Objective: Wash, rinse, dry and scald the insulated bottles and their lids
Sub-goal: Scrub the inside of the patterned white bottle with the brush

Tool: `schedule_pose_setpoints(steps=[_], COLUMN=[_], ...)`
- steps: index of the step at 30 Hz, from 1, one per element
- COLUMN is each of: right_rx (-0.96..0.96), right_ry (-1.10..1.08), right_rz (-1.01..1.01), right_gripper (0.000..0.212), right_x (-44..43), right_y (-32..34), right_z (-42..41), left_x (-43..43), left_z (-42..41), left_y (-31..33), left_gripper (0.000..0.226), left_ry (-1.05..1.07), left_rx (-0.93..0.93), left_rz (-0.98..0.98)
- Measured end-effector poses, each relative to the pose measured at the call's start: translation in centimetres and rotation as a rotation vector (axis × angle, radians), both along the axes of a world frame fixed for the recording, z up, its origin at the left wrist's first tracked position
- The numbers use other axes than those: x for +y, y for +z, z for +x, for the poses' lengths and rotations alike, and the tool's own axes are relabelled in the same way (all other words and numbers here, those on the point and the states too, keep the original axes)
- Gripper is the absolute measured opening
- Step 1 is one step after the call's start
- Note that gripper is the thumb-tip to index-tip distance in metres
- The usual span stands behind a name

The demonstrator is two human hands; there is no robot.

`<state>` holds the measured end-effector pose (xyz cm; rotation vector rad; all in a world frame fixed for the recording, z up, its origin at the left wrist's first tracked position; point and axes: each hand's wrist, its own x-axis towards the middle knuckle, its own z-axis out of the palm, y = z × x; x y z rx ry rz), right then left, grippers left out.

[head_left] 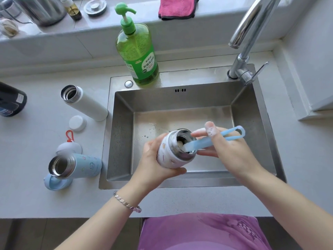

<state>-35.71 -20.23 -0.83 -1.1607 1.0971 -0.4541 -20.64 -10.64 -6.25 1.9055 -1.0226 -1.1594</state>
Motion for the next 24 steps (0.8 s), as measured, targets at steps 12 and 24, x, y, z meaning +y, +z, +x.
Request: schedule_pose_setpoints(steps=[12,24], right_rx=[0.073,0.729], right_ry=[0.099,0.799], right_rz=[-0.207,-0.771], right_gripper=[0.033,0.032], right_x=[1.5,-2.1], right_y=[-1.0,1.9], right_z=[-0.6,-0.9], left_x=[-0.6,-0.8], left_z=[0.3,0.3], left_y=[0.7,-0.3], left_gripper=[0.094,0.064], left_ry=[0.077,0.38], left_rx=[0.463,0.308], left_rz=[0.264,0.232])
